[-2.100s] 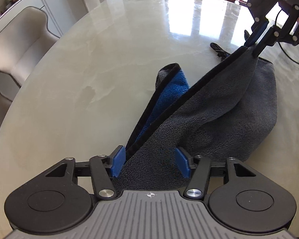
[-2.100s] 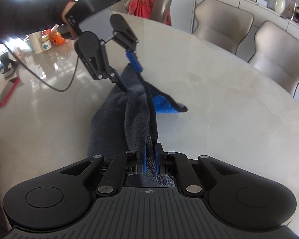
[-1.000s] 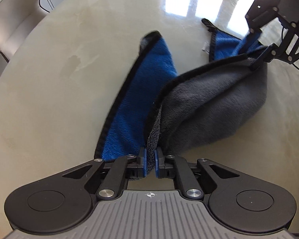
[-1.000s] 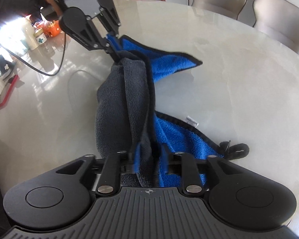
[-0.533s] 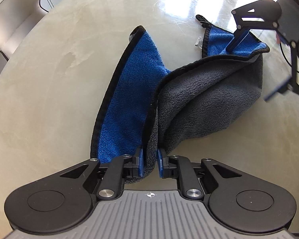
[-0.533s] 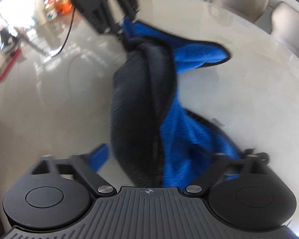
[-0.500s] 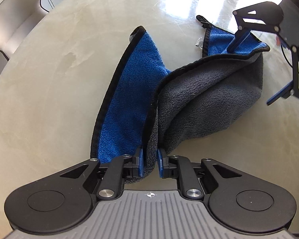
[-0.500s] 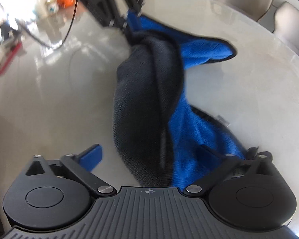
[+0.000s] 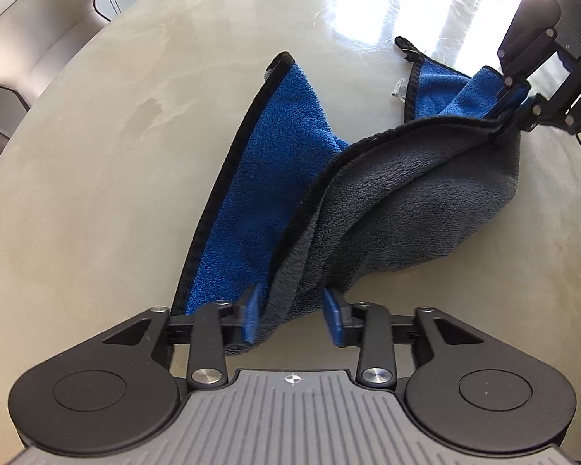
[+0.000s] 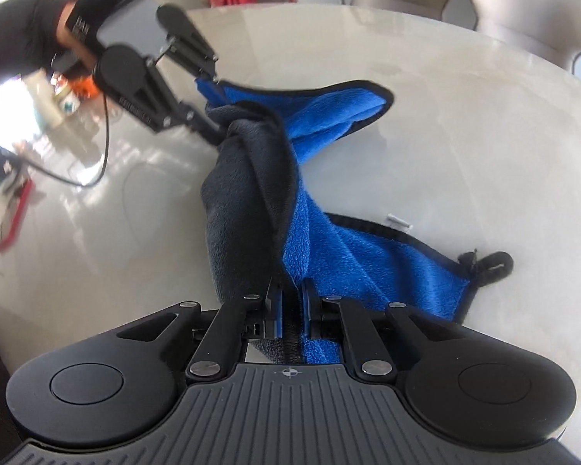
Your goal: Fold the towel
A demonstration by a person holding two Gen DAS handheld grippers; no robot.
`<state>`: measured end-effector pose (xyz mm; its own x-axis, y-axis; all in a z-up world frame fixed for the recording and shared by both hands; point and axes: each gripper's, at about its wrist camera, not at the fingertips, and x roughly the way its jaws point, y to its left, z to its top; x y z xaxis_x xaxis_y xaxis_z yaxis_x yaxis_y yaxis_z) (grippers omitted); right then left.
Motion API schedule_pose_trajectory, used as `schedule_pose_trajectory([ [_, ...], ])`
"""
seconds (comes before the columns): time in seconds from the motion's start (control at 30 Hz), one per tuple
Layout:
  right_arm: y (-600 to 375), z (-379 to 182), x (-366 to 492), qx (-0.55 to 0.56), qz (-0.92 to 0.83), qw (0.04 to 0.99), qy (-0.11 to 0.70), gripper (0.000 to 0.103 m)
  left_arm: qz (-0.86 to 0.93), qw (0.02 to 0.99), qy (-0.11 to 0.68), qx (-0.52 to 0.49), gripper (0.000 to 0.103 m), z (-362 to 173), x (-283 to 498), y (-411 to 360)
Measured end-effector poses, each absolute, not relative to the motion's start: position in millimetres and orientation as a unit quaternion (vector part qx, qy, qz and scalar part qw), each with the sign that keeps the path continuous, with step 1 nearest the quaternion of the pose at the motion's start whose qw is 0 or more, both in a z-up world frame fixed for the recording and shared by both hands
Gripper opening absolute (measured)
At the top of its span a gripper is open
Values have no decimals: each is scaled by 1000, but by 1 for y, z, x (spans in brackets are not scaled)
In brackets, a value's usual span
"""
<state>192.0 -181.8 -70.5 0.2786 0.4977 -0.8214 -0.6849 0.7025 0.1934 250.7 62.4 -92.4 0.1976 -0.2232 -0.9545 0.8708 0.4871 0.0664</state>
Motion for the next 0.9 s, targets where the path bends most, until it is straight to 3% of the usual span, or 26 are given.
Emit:
schedule_pose_trajectory([
  [0.4, -184, -45, 174, -124, 386, 797, 449, 8, -373, 721, 494, 310, 59, -91, 256, 62],
  [0.47, -183, -45, 169, -127, 386, 794, 452, 8, -382, 715, 505, 296, 44, -92, 256, 63],
  [0.53, -184, -44, 165, -129, 383, 795, 453, 8, -387, 710, 512, 291, 16, -91, 254, 64],
  [0.67, -188, -38, 159, -140, 370, 808, 437, 8, -392, 705, 498, 318, 9, -85, 241, 64],
  [0.9, -196, -3, 156, -164, 331, 847, 383, 7, -369, 751, 452, 310, 8, -43, 219, 72],
])
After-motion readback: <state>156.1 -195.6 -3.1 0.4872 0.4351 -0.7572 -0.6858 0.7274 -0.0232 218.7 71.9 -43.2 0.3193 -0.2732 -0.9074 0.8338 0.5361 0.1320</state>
